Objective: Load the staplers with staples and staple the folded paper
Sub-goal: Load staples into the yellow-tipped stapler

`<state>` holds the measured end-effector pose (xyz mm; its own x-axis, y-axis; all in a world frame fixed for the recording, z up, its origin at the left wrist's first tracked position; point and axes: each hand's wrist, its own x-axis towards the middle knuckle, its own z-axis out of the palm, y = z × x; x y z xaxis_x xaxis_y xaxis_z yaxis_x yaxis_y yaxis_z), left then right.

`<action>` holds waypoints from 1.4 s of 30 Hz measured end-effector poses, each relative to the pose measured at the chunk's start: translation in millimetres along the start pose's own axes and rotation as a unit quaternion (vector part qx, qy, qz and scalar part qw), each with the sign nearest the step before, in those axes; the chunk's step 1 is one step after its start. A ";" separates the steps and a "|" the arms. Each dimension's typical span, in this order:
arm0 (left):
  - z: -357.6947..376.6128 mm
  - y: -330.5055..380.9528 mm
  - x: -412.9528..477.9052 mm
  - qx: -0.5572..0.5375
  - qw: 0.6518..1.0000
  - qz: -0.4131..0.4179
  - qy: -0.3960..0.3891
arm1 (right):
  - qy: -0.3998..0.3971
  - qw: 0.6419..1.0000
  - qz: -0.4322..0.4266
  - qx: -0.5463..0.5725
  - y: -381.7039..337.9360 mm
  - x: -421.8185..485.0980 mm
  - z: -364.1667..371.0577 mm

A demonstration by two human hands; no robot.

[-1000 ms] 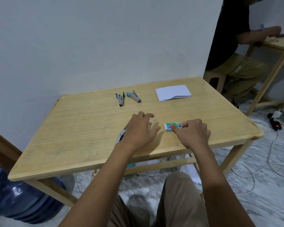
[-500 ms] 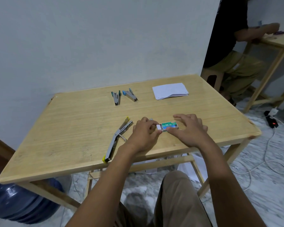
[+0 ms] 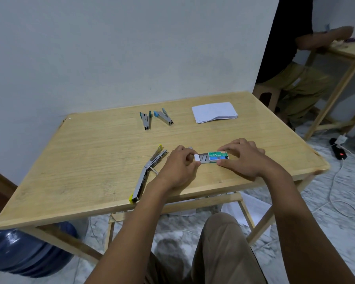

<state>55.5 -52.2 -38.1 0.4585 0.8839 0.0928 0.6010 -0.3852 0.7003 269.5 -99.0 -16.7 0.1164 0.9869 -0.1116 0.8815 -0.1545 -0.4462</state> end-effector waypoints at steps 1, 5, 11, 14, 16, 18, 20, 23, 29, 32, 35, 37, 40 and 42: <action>0.0 0.1 0.0 0.000 1.000 0.000 0.001 | 0.011 1.000 -0.007 0.004 -2.4 -0.2 -0.5; 0.0 -0.4 0.2 -0.004 1.000 0.000 0.002 | 0.083 0.994 -0.066 0.017 -20.5 3.7 3.1; 0.8 -1.2 0.5 0.012 1.000 0.000 -0.004 | 0.025 0.984 -0.134 -0.111 -41.6 18.5 -3.1; 0.4 -0.7 1.3 0.019 1.000 0.000 -0.007 | -0.039 0.978 -0.130 -0.159 -46.3 30.6 -6.8; -0.1 -0.3 1.4 0.017 1.000 -0.001 -0.007 | -0.077 0.975 -0.108 -0.176 -48.1 39.9 -7.2; -0.4 -0.3 1.5 0.017 1.000 -0.002 -0.006 | -0.095 0.972 -0.100 -0.192 -49.0 48.2 -8.1; -0.2 0.3 1.4 0.018 1.000 -0.004 -0.006 | -0.108 0.966 -0.105 -0.211 -50.2 53.0 -11.3; -0.7 1.4 1.1 0.016 1.000 -0.009 -0.008 | -0.121 0.957 -0.124 -0.231 -54.3 56.5 -15.8; -1.5 1.0 0.7 0.015 1.000 -0.016 -0.014 | -0.122 0.937 -0.197 -0.262 -60.3 60.3 -21.0; -1.0 0.8 1.0 0.012 1.000 -0.016 -0.012 | -0.092 0.930 -0.256 -0.246 -56.0 55.2 -21.4; -0.1 -0.2 1.8 0.011 1.000 -0.012 -0.009 | -0.055 0.925 -0.297 -0.231 -48.2 48.6 -19.6; 0.4 -1.2 2.0 0.012 1.000 -0.011 -0.008 | -0.032 0.926 -0.309 -0.217 -40.1 46.1 -14.3; 1.3 -2.4 1.2 0.002 1.000 -0.009 -0.007 | 0.003 0.927 -0.326 -0.188 -30.2 43.7 -7.4; 0.8 -2.0 1.1 0.001 1.000 -0.009 -0.004 | 0.016 0.925 -0.332 -0.183 -27.5 42.5 -5.2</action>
<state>55.3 -50.6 -39.9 0.4526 0.8886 0.0740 0.6108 -0.3694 0.7003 252.5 -52.6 -4.6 -0.4983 0.8603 0.1075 0.8587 0.5068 -0.0756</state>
